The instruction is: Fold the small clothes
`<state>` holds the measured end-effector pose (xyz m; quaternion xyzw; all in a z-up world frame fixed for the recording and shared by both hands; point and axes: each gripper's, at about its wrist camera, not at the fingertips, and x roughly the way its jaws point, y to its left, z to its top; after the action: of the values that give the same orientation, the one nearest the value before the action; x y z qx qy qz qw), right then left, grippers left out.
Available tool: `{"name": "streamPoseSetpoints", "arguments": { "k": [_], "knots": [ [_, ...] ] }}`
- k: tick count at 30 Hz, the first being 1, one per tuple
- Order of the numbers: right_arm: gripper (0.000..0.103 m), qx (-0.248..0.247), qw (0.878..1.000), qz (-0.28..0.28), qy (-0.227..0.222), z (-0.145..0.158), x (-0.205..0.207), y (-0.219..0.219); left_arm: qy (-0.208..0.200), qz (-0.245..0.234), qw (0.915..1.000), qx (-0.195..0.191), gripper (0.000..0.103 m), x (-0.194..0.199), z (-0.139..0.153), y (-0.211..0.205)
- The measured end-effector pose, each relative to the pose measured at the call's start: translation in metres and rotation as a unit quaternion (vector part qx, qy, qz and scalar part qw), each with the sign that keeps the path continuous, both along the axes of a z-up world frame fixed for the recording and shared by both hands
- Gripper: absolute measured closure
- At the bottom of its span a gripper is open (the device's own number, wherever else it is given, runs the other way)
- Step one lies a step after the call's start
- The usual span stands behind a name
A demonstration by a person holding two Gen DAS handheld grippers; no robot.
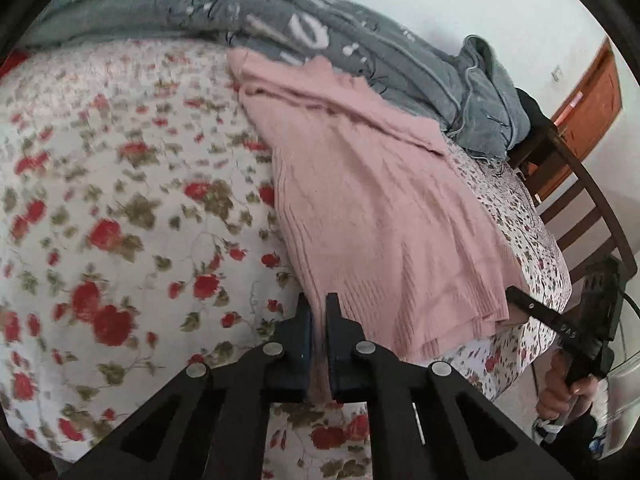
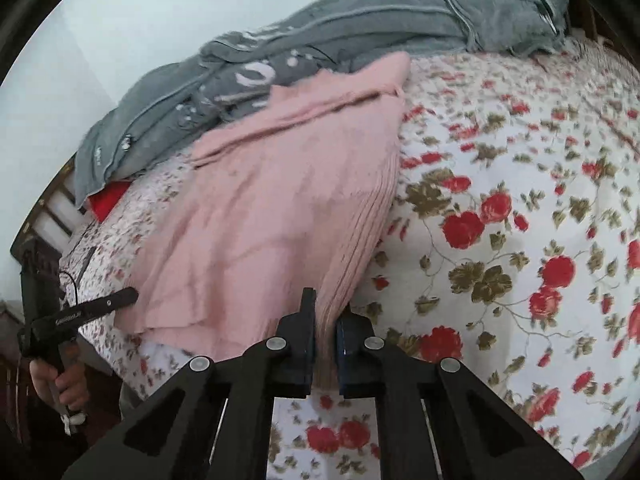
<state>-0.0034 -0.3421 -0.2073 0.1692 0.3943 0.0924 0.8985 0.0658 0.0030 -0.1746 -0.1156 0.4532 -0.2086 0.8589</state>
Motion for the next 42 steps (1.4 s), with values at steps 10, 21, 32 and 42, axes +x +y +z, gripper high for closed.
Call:
{"name": "streamPoseSetpoints", "arguments": {
  "k": [10,21,32,42],
  "knots": [
    [0.096,0.031,0.999,-0.001,-0.042,0.037,-0.035,-0.017,-0.034,0.017,0.9984,-0.042,0.096,-0.025,0.043,0.030],
    [0.096,0.046,0.998,0.010,-0.048,0.053,-0.078,-0.014,-0.022,0.028,0.9960,-0.082,0.097,-0.057,0.051,0.056],
    [0.096,0.076,0.994,-0.005,-0.080,0.097,-0.035,-0.024,-0.057,0.030,0.9930,-0.099,0.096,-0.003,0.101,0.046],
    [0.095,0.086,0.993,-0.025,-0.083,0.127,0.081,-0.036,-0.044,0.067,0.9903,-0.113,0.096,0.107,0.104,0.032]
  ]
}}
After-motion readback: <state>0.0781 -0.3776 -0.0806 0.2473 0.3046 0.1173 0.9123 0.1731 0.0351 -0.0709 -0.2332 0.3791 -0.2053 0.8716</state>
